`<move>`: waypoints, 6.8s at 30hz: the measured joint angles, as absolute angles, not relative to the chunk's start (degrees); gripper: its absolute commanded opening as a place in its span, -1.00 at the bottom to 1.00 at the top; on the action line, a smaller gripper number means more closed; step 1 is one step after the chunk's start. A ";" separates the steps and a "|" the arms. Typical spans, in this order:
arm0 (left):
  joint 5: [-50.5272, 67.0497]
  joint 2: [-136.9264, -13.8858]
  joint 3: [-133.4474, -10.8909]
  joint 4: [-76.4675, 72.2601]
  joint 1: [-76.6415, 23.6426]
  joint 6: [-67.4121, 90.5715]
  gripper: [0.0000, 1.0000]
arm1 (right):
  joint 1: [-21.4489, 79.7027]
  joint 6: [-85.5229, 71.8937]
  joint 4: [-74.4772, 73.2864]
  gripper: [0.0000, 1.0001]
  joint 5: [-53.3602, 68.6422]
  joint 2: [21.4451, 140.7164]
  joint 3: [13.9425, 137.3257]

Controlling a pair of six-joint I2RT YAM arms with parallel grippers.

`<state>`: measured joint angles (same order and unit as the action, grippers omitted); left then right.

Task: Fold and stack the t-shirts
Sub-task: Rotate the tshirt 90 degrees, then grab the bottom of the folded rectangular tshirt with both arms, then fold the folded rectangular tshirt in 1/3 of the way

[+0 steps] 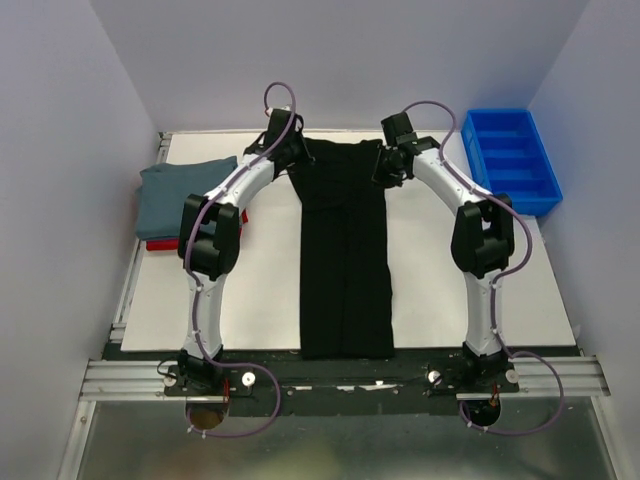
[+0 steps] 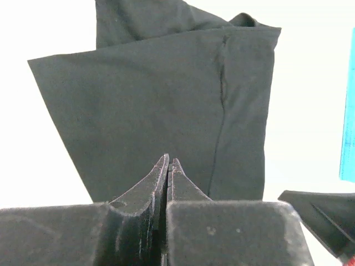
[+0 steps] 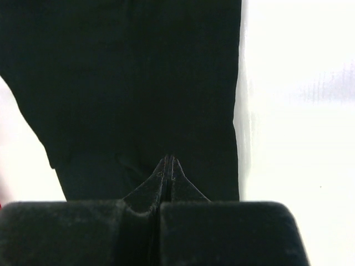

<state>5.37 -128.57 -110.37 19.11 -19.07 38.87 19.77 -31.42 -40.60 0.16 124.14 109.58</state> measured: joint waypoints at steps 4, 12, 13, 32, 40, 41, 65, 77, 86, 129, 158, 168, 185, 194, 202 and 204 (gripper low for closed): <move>6.11 -121.36 -101.62 16.64 -19.25 38.87 -0.86 | 19.81 -31.38 -41.98 -0.99 0.51 127.52 112.33; 6.52 -119.81 -88.47 15.25 -20.40 39.97 -0.96 | 19.81 -31.40 -44.05 -0.99 0.47 131.24 113.30; 6.57 -119.87 -87.81 15.25 -20.47 40.16 -0.97 | 19.81 -31.40 -44.27 -0.99 0.49 131.48 113.32; 6.57 -129.21 -96.40 13.41 -20.75 41.21 -0.98 | 16.29 -33.36 -49.69 -0.99 3.20 142.85 127.52; 6.50 -134.65 -106.04 16.67 -20.56 41.04 -0.95 | 13.80 -33.15 -50.61 -0.87 6.35 146.54 133.93; 6.52 -134.91 -106.52 17.06 -20.45 40.93 -0.90 | 13.45 -32.84 -50.52 -0.80 7.11 146.58 133.99; 3.25 -82.39 -46.94 12.95 -31.11 42.87 -0.17 | 21.56 -31.33 -24.16 -0.49 13.13 78.17 43.31; 3.51 -73.32 -37.23 19.40 -38.52 49.23 -0.16 | 34.33 -37.98 -29.12 -0.28 11.55 67.20 31.42; 5.37 -72.36 -32.16 20.88 -46.54 55.55 -0.13 | 38.70 -42.74 -32.75 -0.27 12.45 61.82 26.98; 15.51 -58.96 -26.22 24.49 -48.51 61.82 -1.00 | 41.21 -46.50 -43.51 -0.99 14.92 52.66 32.91; 13.76 -84.51 -52.21 14.48 -25.52 51.05 -1.00 | 26.00 -31.33 -42.48 -0.99 2.04 87.50 67.07; 13.76 -94.91 -61.60 12.29 -23.73 50.04 -1.00 | 22.79 -28.47 -42.61 -0.99 1.63 98.10 79.79; 9.50 -100.03 -66.89 11.60 -22.44 49.54 -1.00 | 19.77 -27.90 -43.42 -0.99 0.93 107.61 90.06; 7.51 -102.74 -71.09 11.97 -22.02 48.88 -1.00 | 18.57 -27.77 -43.97 -0.99 0.93 111.92 94.28; 6.46 -107.26 -75.94 12.19 -21.32 47.55 0.48 | 17.23 -27.99 -44.12 0.65 1.17 116.95 98.41; 6.28 -108.42 -76.84 12.19 -21.28 47.03 0.49 | 16.97 -27.99 -43.72 0.65 1.13 117.51 98.70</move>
<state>6.28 -108.42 -76.84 12.19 -21.28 47.03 16.97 -27.99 -43.72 1.13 117.51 98.70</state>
